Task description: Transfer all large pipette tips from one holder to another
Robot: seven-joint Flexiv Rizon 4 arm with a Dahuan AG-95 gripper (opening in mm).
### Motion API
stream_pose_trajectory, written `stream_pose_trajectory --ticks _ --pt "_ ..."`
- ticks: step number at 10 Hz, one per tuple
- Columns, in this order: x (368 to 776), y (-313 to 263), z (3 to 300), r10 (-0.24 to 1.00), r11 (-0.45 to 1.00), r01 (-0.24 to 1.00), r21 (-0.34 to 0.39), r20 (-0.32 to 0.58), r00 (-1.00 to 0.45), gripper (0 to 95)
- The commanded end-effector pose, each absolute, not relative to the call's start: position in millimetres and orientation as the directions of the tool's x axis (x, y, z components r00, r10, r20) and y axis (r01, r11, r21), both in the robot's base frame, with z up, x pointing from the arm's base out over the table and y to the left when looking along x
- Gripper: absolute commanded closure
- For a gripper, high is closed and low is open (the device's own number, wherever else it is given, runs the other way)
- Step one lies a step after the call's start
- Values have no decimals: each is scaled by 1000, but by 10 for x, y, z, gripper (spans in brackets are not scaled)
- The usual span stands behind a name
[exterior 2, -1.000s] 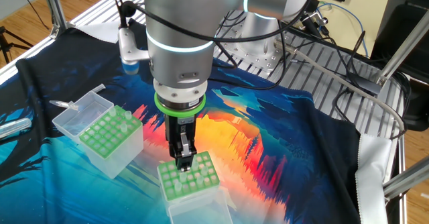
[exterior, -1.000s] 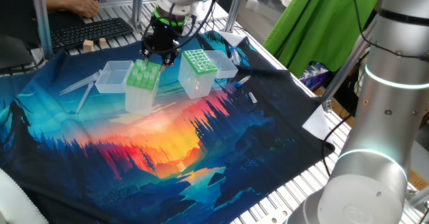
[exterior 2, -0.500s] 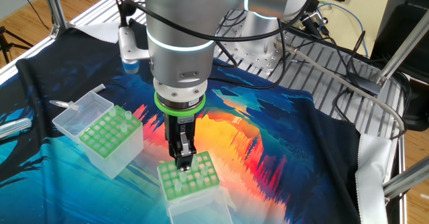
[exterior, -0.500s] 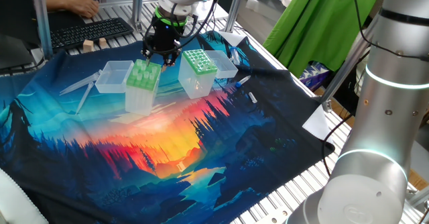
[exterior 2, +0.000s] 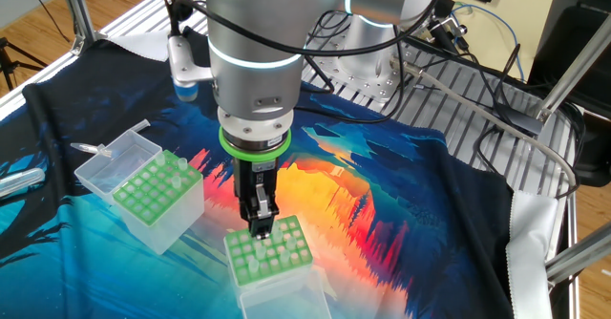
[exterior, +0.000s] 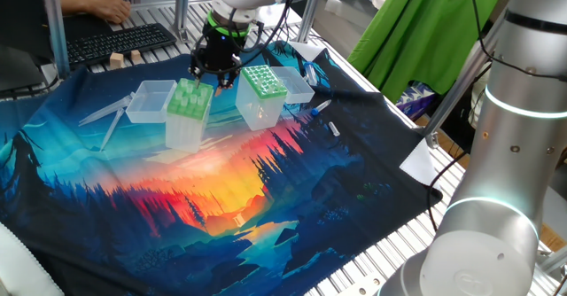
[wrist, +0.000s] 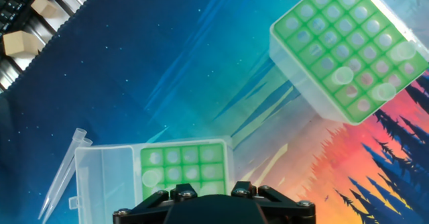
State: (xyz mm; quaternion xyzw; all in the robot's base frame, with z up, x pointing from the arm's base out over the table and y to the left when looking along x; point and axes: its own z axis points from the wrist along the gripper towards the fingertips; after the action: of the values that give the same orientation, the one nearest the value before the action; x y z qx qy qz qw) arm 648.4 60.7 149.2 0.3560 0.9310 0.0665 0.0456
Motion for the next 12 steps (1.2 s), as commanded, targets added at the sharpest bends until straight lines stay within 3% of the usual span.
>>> stream_pose_trajectory --ticks 1,12 --pt "6488 608 1492 671 736 659 157 -40 -740 760" --pt "6502 628 1468 690 718 676 167 -45 -722 760"
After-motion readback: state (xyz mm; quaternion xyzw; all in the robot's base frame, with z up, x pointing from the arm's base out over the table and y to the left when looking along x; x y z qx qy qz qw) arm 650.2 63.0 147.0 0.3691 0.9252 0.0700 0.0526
